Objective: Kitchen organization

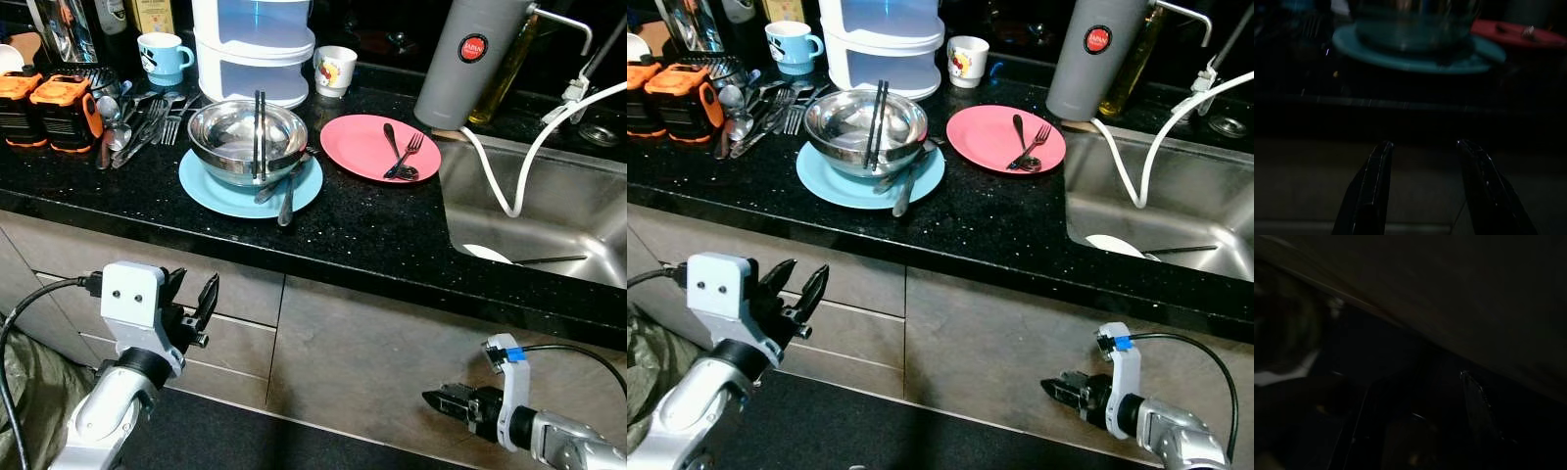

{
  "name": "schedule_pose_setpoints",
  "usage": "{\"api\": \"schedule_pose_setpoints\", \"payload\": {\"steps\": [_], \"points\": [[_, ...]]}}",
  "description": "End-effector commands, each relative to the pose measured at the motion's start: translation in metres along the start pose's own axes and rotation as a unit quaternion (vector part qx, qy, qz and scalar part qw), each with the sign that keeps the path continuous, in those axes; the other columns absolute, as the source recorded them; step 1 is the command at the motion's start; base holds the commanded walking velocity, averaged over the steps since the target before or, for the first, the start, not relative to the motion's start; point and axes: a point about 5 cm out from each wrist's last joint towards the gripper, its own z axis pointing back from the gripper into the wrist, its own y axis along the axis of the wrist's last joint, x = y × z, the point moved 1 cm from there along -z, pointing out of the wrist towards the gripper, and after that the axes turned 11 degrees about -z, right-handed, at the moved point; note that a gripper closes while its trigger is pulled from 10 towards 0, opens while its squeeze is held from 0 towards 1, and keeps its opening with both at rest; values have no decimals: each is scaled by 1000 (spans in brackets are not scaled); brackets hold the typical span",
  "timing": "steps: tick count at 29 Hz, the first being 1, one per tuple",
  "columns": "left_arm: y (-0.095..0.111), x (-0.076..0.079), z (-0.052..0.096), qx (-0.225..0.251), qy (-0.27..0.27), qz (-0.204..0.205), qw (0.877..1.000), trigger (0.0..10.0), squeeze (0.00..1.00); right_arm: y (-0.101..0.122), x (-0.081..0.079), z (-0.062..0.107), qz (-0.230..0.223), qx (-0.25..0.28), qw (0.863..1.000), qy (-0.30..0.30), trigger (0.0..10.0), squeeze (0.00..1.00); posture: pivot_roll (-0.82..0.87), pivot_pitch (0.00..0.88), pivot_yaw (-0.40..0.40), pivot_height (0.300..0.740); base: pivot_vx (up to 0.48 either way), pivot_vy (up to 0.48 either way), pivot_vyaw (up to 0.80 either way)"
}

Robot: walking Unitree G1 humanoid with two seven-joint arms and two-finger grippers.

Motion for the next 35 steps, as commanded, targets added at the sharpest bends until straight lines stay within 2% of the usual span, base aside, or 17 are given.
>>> {"api": "schedule_pose_setpoints", "payload": {"steps": [1, 4, 6, 12, 15, 16, 19, 26, 27, 30, 35], "points": [[-3, 0, -1, -9, -10, 1, 1000, 10000, 0, -18, 6, -1, 12, -31, 999, -39, 10000, 0, 103, 61, -44, 740, 0, 0, 0], [-2, 0, -2, -8, -14, 0, 1000, 10000, 0, -33, 9, -5, 23, -61, 995, -81, 10000, 0, 106, 56, -40, 740, 0, 0, 0], [-1, 0, -3, -7, -18, -1, 1000, 10000, 0, -39, 8, -8, 16, -60, 993, -98, 10000, 0, 108, 55, -39, 740, 0, 0, 0], [1, 1, -6, -3, -25, -2, 1000, 10000, 0, -36, 7, -15, -21, -5, 992, -127, 10000, 0, 108, 53, -36, 740, 0, 0, 0], [2, 3, -9, 1, -31, 1, 1000, 10000, 0, -33, 8, -17, -61, 35, 986, -150, 10000, 0, 100, 54, -37, 740, 0, 0, 0], [3, 5, -11, 4, -35, 3, 999, 10000, 0, -35, 10, -17, -80, 45, 981, -173, 10000, 0, 100, 53, -39, 740, 0, 0, 0], [4, 8, -12, 7, -42, 5, 999, 10000, 0, -39, 11, -15, -81, 44, 979, -184, 10000, 0, 100, 50, -39, 740, 0, 0, 0], [4, 8, -12, 7, -51, 3, 999, 10000, 0, -31, 10, -17, -70, 67, 980, -174, 10000, 0, 90, 37, -30, 740, 0, 0, 0], [4, 7, -14, 8, -54, 2, 999, 10000, 0, -35, 10, -16, -50, 54, 980, -185, 10000, 0, 86, 33, -26, 740, 0, 0, 0], [5, 8, -16, 10, -57, 1, 998, 10000, 0, -43, 11, -16, -38, 37, 978, -204, 10000, 0, 86, 33, -26, 740, 0, 0, 0], [5, 8, -18, 12, -59, 1, 998, 10000, 0, -45, 11, -16, -37, 31, 975, -215, 10000, 0, 84, 32, -24, 740, 0, 0, 0]]}}
